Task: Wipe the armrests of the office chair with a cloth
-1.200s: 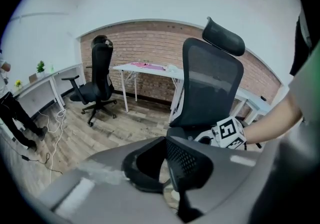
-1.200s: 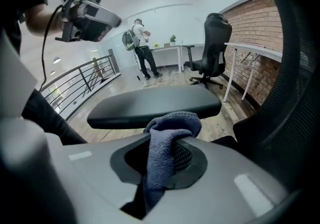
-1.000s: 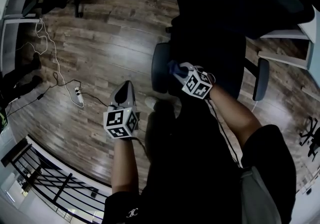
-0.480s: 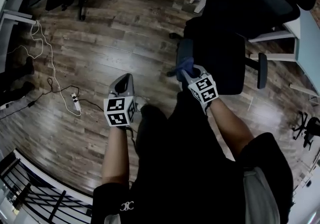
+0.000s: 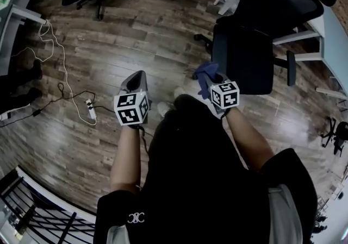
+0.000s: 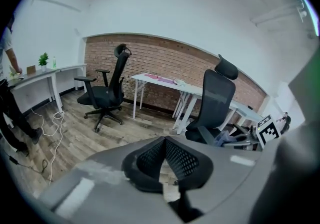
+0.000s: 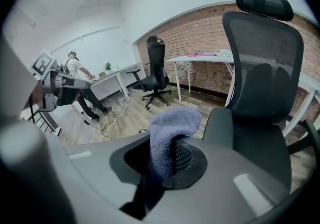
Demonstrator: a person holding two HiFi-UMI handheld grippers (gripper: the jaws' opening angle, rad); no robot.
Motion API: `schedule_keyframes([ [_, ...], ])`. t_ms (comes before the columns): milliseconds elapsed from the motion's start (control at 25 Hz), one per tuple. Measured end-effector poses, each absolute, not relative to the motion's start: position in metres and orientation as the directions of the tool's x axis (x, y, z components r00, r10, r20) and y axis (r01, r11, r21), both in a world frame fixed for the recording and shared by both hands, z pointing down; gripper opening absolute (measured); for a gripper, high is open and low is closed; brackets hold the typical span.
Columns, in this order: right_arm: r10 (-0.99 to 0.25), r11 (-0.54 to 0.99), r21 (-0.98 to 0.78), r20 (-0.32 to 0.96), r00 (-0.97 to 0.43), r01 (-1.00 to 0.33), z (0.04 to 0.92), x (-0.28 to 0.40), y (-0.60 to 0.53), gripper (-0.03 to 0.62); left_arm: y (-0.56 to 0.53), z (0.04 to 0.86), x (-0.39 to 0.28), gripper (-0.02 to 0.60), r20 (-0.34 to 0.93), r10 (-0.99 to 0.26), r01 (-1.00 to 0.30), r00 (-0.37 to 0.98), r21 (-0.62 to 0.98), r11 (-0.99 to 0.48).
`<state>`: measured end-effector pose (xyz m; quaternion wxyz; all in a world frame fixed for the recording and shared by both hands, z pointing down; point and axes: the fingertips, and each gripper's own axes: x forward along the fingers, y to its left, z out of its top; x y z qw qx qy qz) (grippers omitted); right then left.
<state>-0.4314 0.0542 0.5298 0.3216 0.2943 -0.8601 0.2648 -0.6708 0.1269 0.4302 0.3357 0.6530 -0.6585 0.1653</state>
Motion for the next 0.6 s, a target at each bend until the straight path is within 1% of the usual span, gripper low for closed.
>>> schedule_keyframes([
  [120, -0.399, 0.609, -0.258, 0.718, -0.571, -0.75, 0.537, -0.429, 0.056, 0.046, 0.117, 0.432, -0.66, 0.006, 0.657, -0.741, -0.973, 0.138, 0.229, 0.022],
  [280, -0.531, 0.428, -0.289, 0.686, -0.498, -0.856, 0.548, -0.422, 0.046, 0.046, 0.089, 0.44, -0.65, 0.005, 0.667, -0.714, -0.972, 0.215, 0.214, -0.093],
  [400, -0.58, 0.321, -0.323, 0.676, -0.455, -0.89, 0.557, -0.424, 0.036, 0.046, 0.054, 0.443, -0.647, 0.006, 0.679, -0.688, -0.966, 0.256, 0.201, -0.161],
  [480, -0.584, 0.308, -0.33, 0.675, -0.451, -0.892, 0.56, -0.435, 0.023, 0.048, 0.027, 0.44, -0.641, 0.006, 0.675, -0.674, -0.954, 0.299, 0.205, -0.218],
  [600, -0.581, 0.341, -0.344, 0.654, -0.484, -0.875, 0.557, -0.461, 0.0, 0.048, -0.009, 0.435, -0.63, 0.006, 0.671, -0.653, -0.931, 0.351, 0.176, -0.319],
])
